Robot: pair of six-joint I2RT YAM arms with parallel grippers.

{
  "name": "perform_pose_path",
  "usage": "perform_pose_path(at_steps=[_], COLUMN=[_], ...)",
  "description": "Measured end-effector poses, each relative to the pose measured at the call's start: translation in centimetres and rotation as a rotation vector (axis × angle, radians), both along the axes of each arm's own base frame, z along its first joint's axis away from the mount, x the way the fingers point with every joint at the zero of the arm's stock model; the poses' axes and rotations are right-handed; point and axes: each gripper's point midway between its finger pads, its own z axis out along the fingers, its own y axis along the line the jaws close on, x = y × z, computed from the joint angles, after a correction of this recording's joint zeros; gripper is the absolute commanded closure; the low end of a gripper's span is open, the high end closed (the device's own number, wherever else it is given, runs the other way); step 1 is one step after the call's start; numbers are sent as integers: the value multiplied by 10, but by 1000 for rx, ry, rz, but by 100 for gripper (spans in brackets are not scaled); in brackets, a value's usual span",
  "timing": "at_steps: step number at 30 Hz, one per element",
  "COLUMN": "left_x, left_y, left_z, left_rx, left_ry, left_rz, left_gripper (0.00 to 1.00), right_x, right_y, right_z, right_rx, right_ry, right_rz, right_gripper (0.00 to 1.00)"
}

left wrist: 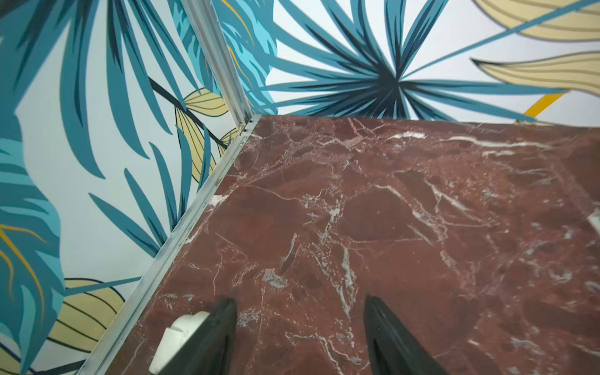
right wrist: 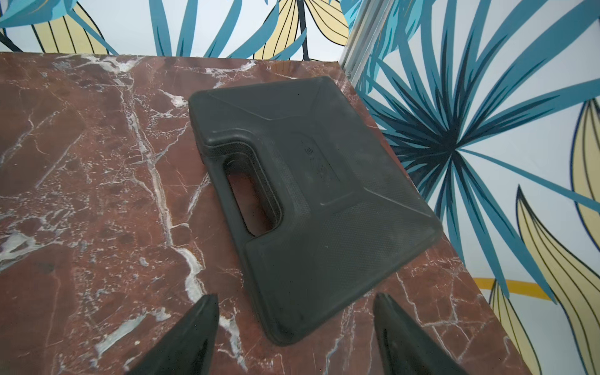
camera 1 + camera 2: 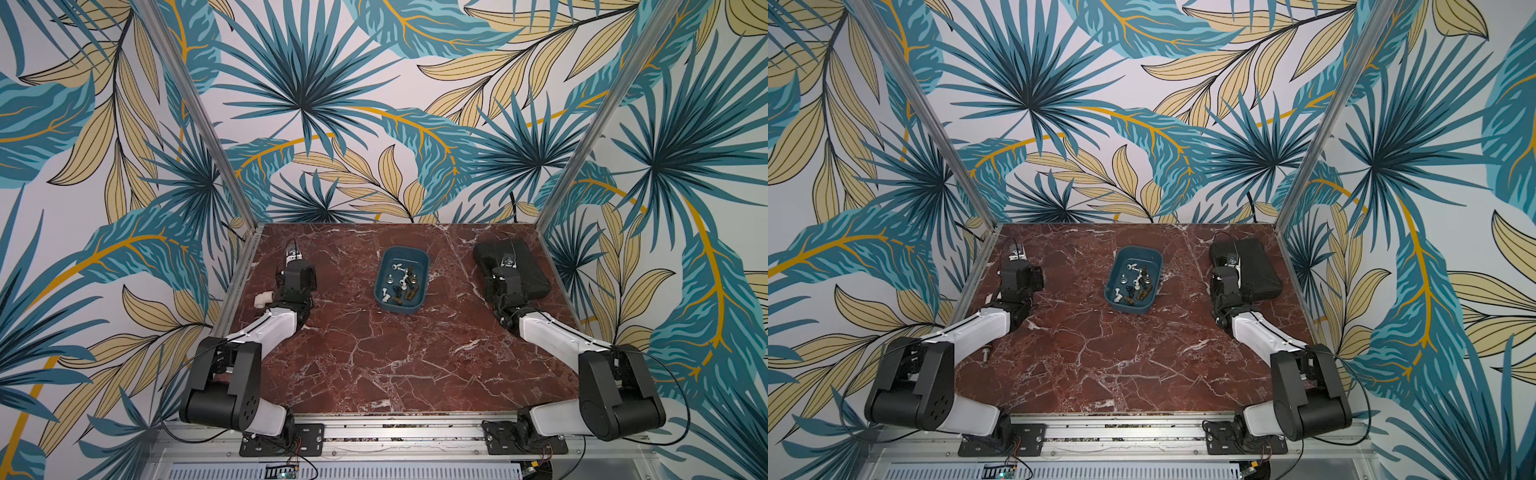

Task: Put the chess pieces into the storage box
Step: Reset both arms

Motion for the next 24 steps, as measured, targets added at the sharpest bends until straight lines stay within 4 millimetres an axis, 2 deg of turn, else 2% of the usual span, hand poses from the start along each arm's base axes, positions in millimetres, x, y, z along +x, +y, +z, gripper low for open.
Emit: perform_pose_path(at_steps=[3, 9, 13, 16, 19, 24], left_x=[0, 12, 10, 2, -5, -4], left_y=[1, 0, -8, -14, -16, -11], left_z=[-11, 9, 18, 18, 13, 5], left_rx=[20, 28, 25, 24, 20, 4], left_ry=[-11, -53, -80, -94, -89, -83], left_rz=[-35, -86, -145, -181, -195, -162], left_gripper=[33, 33, 33, 33, 33, 32], right_x=[9, -11, -17, -12, -8, -7], right_y=[4, 12, 6, 4, 5, 6], right_z=[-4, -41, -48, -39, -31, -29], right_rx=[21, 66, 97, 106, 114, 118], right_ry=[-51, -83, -139, -183, -215, -227], right_rz=[52, 146, 159, 157, 162, 164], right_gripper=[20, 18, 13, 1, 0, 0])
